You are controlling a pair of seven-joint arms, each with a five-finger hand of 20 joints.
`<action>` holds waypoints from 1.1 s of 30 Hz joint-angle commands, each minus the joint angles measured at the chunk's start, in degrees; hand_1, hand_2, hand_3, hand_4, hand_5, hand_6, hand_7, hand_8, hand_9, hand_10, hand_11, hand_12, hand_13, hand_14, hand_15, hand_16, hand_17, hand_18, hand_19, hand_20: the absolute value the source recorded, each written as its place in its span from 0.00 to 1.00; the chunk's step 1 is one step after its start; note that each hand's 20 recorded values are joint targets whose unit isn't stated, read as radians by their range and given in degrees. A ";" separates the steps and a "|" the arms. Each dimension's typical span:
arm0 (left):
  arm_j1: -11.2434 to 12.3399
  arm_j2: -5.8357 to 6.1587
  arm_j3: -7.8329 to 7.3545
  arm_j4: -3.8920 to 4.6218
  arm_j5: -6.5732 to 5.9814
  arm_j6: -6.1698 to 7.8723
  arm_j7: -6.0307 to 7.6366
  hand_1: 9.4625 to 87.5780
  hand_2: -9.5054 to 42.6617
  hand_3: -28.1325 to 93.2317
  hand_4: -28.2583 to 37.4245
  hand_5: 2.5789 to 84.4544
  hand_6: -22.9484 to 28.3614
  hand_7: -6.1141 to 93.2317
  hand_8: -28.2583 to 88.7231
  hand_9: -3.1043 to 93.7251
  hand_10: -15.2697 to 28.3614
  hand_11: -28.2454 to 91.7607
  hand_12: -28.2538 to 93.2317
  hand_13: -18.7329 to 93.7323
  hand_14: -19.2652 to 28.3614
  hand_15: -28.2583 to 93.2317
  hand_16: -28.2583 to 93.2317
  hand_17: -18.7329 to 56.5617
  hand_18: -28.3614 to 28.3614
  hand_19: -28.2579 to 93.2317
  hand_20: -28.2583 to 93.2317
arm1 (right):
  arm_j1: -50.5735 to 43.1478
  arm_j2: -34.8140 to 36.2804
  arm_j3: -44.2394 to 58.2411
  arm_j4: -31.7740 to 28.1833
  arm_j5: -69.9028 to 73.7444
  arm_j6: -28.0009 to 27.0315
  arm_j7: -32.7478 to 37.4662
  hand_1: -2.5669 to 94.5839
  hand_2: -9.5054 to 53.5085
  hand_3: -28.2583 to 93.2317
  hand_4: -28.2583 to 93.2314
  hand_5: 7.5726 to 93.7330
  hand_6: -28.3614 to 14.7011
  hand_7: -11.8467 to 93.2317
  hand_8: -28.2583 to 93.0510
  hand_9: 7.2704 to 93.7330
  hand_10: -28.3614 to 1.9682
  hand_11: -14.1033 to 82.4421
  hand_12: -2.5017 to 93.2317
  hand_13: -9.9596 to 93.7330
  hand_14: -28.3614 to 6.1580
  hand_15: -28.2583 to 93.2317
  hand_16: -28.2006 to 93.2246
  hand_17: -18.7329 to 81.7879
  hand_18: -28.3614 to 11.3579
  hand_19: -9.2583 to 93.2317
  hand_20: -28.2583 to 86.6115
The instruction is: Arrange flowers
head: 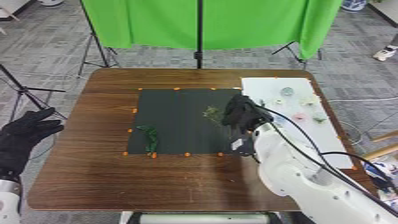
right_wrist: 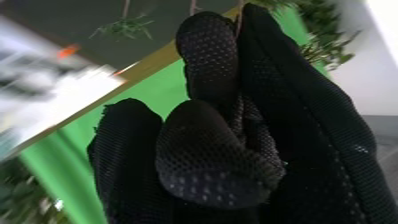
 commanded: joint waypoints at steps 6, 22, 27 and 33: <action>1.37 0.15 -0.09 -0.59 0.33 0.06 -0.57 0.14 0.62 0.76 0.00 0.56 0.58 0.14 0.20 0.56 0.72 0.39 0.33 0.55 0.82 0.42 0.22 0.42 0.77 0.40 0.40 | 10.19 -10.66 -9.95 8.67 8.04 3.64 -0.64 0.70 0.00 0.63 0.18 0.89 0.49 0.35 0.41 1.00 0.53 0.57 0.25 1.00 0.81 0.78 0.38 0.95 0.55 1.00 0.60; 1.68 0.02 -0.37 -0.70 0.55 -0.36 -0.65 0.14 0.54 0.77 0.00 0.56 0.59 0.14 0.20 0.56 0.72 0.39 0.33 0.55 0.83 0.42 0.22 0.42 0.77 0.39 0.39 | 10.80 -13.04 -13.17 12.96 9.19 4.24 0.56 0.65 0.00 0.61 0.19 0.88 0.50 0.35 0.39 1.00 0.54 0.53 0.25 1.00 0.79 0.75 0.38 0.95 0.58 0.96 0.57; 1.15 0.20 -0.06 -0.48 0.71 -0.80 -0.97 0.15 0.51 0.77 0.00 0.56 0.59 0.14 0.20 0.56 0.72 0.39 0.33 0.55 0.83 0.42 0.22 0.42 0.77 0.39 0.39 | 10.67 -13.00 -12.92 12.93 9.42 4.13 0.32 0.63 0.00 0.60 0.20 0.88 0.50 0.34 0.39 1.00 0.54 0.52 0.25 1.00 0.79 0.74 0.38 0.95 0.58 0.95 0.57; 0.87 0.14 0.04 -0.33 0.87 -1.16 -1.13 0.15 0.49 0.77 0.00 0.56 0.59 0.14 0.20 0.56 0.72 0.39 0.33 0.55 0.83 0.42 0.22 0.42 0.77 0.39 0.39 | 9.85 -11.49 -12.74 11.73 5.46 4.95 -1.33 0.60 0.00 0.62 0.19 0.87 0.50 0.34 0.39 1.00 0.53 0.52 0.25 1.00 0.79 0.74 0.38 0.95 0.57 0.95 0.57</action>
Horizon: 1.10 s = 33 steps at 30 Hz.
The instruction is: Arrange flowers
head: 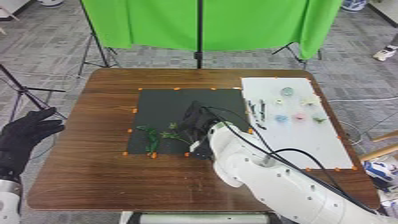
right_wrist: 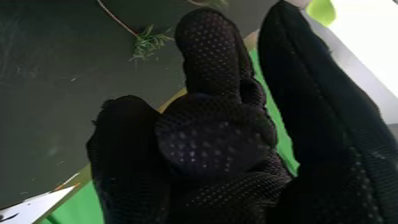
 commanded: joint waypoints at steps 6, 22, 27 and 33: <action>1.00 -0.45 -0.55 -0.11 0.41 -0.95 -0.87 0.15 0.48 0.77 0.00 0.55 0.59 0.14 0.20 0.56 0.72 0.39 0.33 0.55 0.83 0.42 0.23 0.41 0.77 0.39 0.39 | -2.07 5.86 0.73 -4.73 -14.26 -4.50 -1.94 0.37 0.10 0.75 0.15 0.82 0.55 0.41 0.18 0.96 0.44 0.46 0.26 1.00 0.74 0.71 0.41 0.91 0.51 0.99 0.58; 0.70 -0.50 -0.31 0.06 0.47 -1.57 -0.82 0.15 0.47 0.77 0.00 0.55 0.59 0.14 0.20 0.55 0.73 0.39 0.33 0.55 0.83 0.41 0.23 0.41 0.77 0.39 0.39 | -5.06 6.67 2.11 -5.39 -6.71 -10.47 -0.48 0.29 0.21 0.70 0.16 0.76 0.49 0.39 0.18 0.91 0.35 0.31 0.21 1.00 0.71 0.70 0.42 0.89 0.48 1.00 0.55; 0.67 -0.64 -0.26 0.05 0.56 -1.63 -0.82 0.15 0.47 0.77 0.00 0.55 0.59 0.14 0.20 0.55 0.73 0.39 0.33 0.55 0.83 0.41 0.23 0.41 0.77 0.39 0.39 | -5.04 6.28 1.67 -5.54 -5.66 -11.74 -0.33 0.29 0.22 0.70 0.16 0.78 0.49 0.38 0.18 0.92 0.36 0.31 0.21 1.00 0.70 0.70 0.41 0.89 0.48 1.00 0.55; 0.73 -0.67 -0.39 -0.03 0.56 -1.55 -0.88 0.15 0.47 0.77 0.00 0.55 0.58 0.14 0.20 0.55 0.73 0.39 0.33 0.55 0.83 0.41 0.23 0.41 0.77 0.39 0.39 | -5.12 5.84 1.45 -6.29 -3.86 -12.66 -0.53 0.29 0.23 0.69 0.16 0.79 0.49 0.38 0.19 0.93 0.36 0.31 0.21 1.00 0.70 0.70 0.41 0.89 0.48 1.00 0.55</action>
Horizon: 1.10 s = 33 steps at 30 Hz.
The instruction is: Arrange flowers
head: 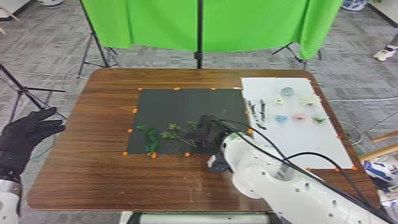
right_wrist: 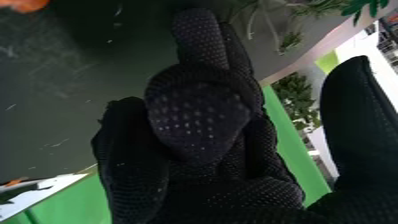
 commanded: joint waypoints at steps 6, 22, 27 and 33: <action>0.72 -0.60 0.04 -0.01 0.32 -0.63 -0.54 0.15 0.46 0.77 0.00 0.55 0.59 0.14 0.20 0.55 0.72 0.39 0.33 0.55 0.83 0.41 0.23 0.41 0.77 0.39 0.39 | -0.62 -1.12 -0.86 -1.43 4.26 -2.49 0.28 0.29 0.24 0.69 0.16 0.80 0.49 0.37 0.19 0.94 0.36 0.31 0.21 1.00 0.70 0.70 0.41 0.89 0.48 1.00 0.55; 0.95 -0.71 -0.29 -0.07 0.22 -0.55 -0.38 0.15 0.46 0.77 0.00 0.55 0.59 0.14 0.20 0.55 0.73 0.39 0.33 0.55 0.83 0.41 0.23 0.41 0.77 0.39 0.39 | 1.86 3.49 3.70 -2.85 -3.67 2.73 -0.14 0.31 0.19 0.70 0.17 0.80 0.51 0.38 0.19 0.94 0.38 0.34 0.24 1.00 0.69 0.69 0.42 0.88 0.47 1.00 0.56; 0.85 -0.69 -0.10 -0.10 0.39 -0.78 -0.59 0.15 0.46 0.77 0.00 0.55 0.59 0.14 0.20 0.55 0.73 0.39 0.33 0.55 0.83 0.41 0.23 0.41 0.77 0.39 0.39 | 5.91 5.95 6.12 1.28 -9.89 2.04 2.09 0.32 0.09 0.73 0.16 0.78 0.52 0.38 0.18 0.93 0.43 0.40 0.27 1.00 0.70 0.68 0.45 0.87 0.44 1.00 0.62; 1.17 -0.71 -0.33 -0.24 0.26 -0.58 -0.66 0.15 0.46 0.77 0.00 0.55 0.59 0.14 0.20 0.55 0.73 0.39 0.33 0.55 0.82 0.41 0.23 0.41 0.77 0.39 0.39 | 9.83 7.55 7.21 6.57 -12.33 -5.38 5.03 0.27 0.00 0.71 0.13 0.79 0.52 0.31 0.19 0.91 0.46 0.59 0.34 1.00 0.74 0.73 0.49 0.86 0.36 1.00 0.74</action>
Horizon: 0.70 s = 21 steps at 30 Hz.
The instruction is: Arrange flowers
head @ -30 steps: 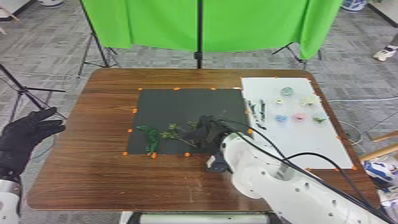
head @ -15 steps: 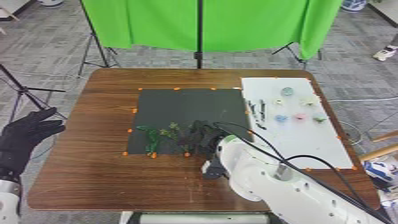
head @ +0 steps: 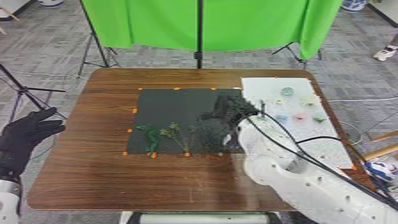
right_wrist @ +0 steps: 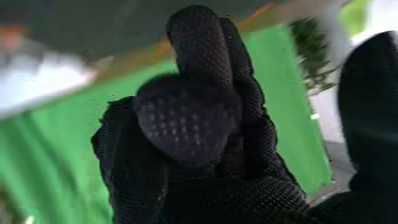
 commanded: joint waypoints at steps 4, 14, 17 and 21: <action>0.96 -0.38 -0.21 -0.17 0.29 -0.63 -0.61 0.15 0.46 0.77 0.00 0.55 0.59 0.14 0.20 0.55 0.73 0.39 0.33 0.54 0.83 0.41 0.23 0.41 0.77 0.39 0.39 | 8.97 3.32 3.90 8.61 -0.13 -16.68 6.39 0.23 0.00 0.67 0.12 0.79 0.51 0.26 0.19 0.91 0.48 0.65 0.36 1.00 0.74 0.78 0.50 0.88 0.33 1.00 0.81; 0.48 -0.15 0.02 0.02 0.33 -0.94 -0.78 0.15 0.46 0.77 0.00 0.55 0.59 0.14 0.20 0.55 0.73 0.39 0.33 0.55 0.83 0.41 0.23 0.41 0.77 0.39 0.39 | 11.61 1.78 1.84 12.63 1.59 -22.82 9.65 0.18 0.00 0.65 0.09 0.79 0.48 0.23 0.19 0.92 0.50 0.69 0.38 1.00 0.75 0.83 0.51 0.90 0.29 1.00 0.88; 0.32 -0.17 0.13 0.13 0.32 -0.87 -0.73 0.15 0.46 0.77 0.00 0.55 0.59 0.14 0.20 0.55 0.73 0.39 0.33 0.55 0.83 0.41 0.23 0.41 0.77 0.39 0.39 | 12.42 0.66 1.13 14.81 2.90 -24.73 10.91 0.18 0.00 0.66 0.10 0.80 0.48 0.23 0.19 0.92 0.50 0.69 0.38 1.00 0.75 0.84 0.50 0.91 0.30 1.00 0.88; -0.03 -0.15 0.46 0.31 0.29 -0.90 -0.53 0.15 0.46 0.77 0.00 0.55 0.59 0.13 0.20 0.55 0.72 0.39 0.33 0.55 0.83 0.41 0.23 0.41 0.77 0.39 0.39 | 12.45 -0.17 0.37 17.36 2.82 -24.95 11.58 0.19 0.00 0.66 0.10 0.81 0.48 0.23 0.19 0.93 0.50 0.69 0.37 1.00 0.75 0.84 0.49 0.91 0.30 1.00 0.88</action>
